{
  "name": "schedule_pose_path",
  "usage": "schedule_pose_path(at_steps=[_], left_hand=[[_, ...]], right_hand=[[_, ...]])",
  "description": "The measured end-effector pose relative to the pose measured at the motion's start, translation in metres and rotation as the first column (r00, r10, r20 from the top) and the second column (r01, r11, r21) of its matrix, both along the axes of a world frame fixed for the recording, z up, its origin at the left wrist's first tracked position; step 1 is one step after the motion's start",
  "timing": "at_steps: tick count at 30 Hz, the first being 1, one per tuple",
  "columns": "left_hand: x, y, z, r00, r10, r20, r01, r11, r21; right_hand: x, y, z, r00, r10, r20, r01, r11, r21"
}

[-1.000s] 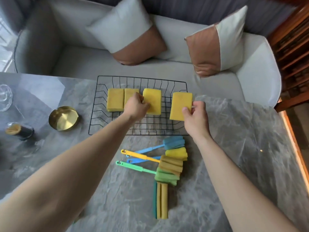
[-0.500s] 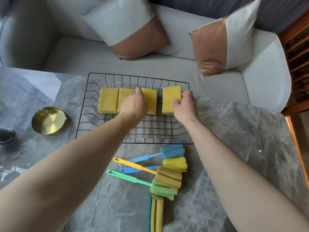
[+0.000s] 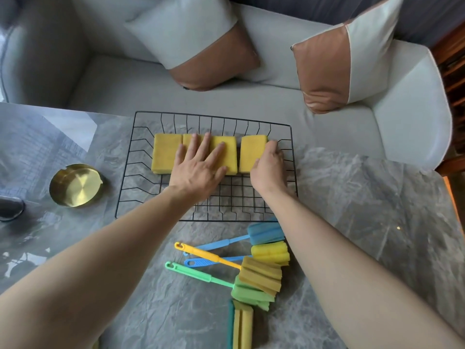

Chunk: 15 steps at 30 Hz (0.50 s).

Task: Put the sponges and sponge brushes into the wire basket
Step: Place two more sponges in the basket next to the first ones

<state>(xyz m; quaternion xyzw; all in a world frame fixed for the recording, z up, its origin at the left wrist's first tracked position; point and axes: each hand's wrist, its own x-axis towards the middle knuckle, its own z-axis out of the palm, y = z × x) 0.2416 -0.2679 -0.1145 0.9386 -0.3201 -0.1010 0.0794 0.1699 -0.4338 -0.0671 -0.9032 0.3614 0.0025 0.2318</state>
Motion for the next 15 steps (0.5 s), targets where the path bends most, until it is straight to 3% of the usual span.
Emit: schedule_pose_path(at_steps=[3, 10, 15], left_hand=[[0.000, 0.002, 0.000, 1.000, -0.001, -0.002, 0.001, 1.000, -0.008], [-0.002, 0.003, -0.001, 1.000, -0.003, 0.010, 0.004, 1.000, -0.025], [-0.002, 0.003, -0.003, 1.000, -0.016, 0.016, 0.016, 0.999, -0.032]], right_hand=[[-0.008, 0.002, -0.004, 0.999, 0.049, -0.021, -0.050, 0.999, -0.014], [-0.006, 0.002, -0.011, 0.958, 0.114, -0.265, -0.155, 0.978, -0.139], [-0.007, -0.001, -0.014, 0.947, 0.121, -0.297, -0.162, 0.980, -0.116]])
